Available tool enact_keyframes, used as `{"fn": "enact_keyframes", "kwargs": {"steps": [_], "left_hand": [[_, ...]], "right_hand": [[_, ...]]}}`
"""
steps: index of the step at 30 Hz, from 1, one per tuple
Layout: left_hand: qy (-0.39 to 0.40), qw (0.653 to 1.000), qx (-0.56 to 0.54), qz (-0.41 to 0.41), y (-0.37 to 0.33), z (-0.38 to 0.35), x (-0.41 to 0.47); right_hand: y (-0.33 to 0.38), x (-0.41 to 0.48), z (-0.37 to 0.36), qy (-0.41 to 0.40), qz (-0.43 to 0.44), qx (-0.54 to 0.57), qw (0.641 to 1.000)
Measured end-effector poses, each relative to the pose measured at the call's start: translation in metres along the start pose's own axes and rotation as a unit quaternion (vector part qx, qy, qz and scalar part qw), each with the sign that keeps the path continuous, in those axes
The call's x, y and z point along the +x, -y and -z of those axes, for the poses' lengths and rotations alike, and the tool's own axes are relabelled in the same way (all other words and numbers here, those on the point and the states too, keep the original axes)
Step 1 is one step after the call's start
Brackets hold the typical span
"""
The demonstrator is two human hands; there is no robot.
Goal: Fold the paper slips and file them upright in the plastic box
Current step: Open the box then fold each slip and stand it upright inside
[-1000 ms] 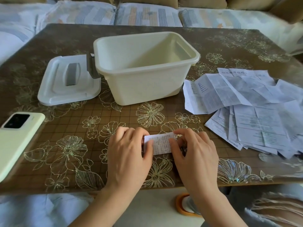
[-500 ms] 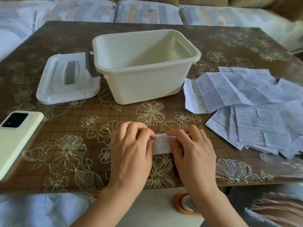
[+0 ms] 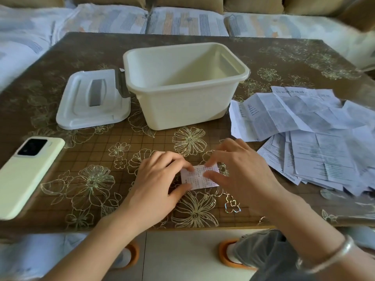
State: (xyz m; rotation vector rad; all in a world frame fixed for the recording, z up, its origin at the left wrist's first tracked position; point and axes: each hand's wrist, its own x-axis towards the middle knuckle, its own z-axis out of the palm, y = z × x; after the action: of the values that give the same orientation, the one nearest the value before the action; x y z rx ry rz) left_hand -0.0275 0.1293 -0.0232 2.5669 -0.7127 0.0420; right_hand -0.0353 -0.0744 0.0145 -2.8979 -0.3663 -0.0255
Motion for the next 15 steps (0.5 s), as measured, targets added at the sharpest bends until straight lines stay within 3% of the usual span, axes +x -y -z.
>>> {"fn": "enact_keyframes", "kwargs": {"steps": [9, 13, 15], "left_hand": [[0.053, 0.998, -0.029, -0.020, 0.006, 0.011, -0.002], [0.095, 0.989, -0.111, -0.010, 0.008, 0.034, 0.005], [0.038, 0.989, -0.144, 0.009, 0.004, 0.056, 0.015]], "right_hand": [[0.022, 0.057, 0.022, 0.252, 0.043, -0.078, 0.964], [0.027, 0.069, 0.020, 0.289, 0.055, -0.101, 0.950], [0.028, 0.069, 0.021, 0.291, 0.059, -0.104, 0.949]]}}
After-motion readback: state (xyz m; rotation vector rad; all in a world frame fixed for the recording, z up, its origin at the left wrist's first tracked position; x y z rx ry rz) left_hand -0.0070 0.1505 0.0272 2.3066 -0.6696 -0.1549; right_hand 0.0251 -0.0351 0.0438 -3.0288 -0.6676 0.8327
